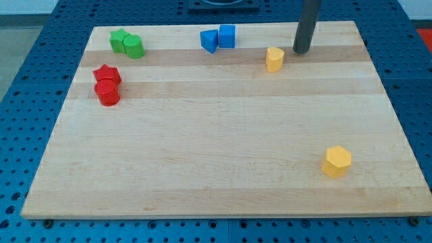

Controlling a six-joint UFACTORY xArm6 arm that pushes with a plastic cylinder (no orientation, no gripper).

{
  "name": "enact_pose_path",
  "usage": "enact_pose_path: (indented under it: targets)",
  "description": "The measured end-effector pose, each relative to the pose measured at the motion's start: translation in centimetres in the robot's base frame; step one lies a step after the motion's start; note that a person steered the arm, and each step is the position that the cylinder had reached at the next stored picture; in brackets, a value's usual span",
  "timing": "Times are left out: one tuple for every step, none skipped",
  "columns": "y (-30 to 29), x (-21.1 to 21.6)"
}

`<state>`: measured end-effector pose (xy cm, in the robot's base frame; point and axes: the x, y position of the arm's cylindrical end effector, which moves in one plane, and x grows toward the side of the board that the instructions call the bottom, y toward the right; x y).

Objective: Move the yellow heart towards yellow hexagon

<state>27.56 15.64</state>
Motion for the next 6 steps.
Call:
enact_pose_path:
  targets:
    - [-2.0, -0.3]
    - [-4.1, -0.3]
    - [-5.8, 0.2]
    - [-6.0, 1.6]
    - [-6.0, 3.1]
    - [-6.0, 5.0]
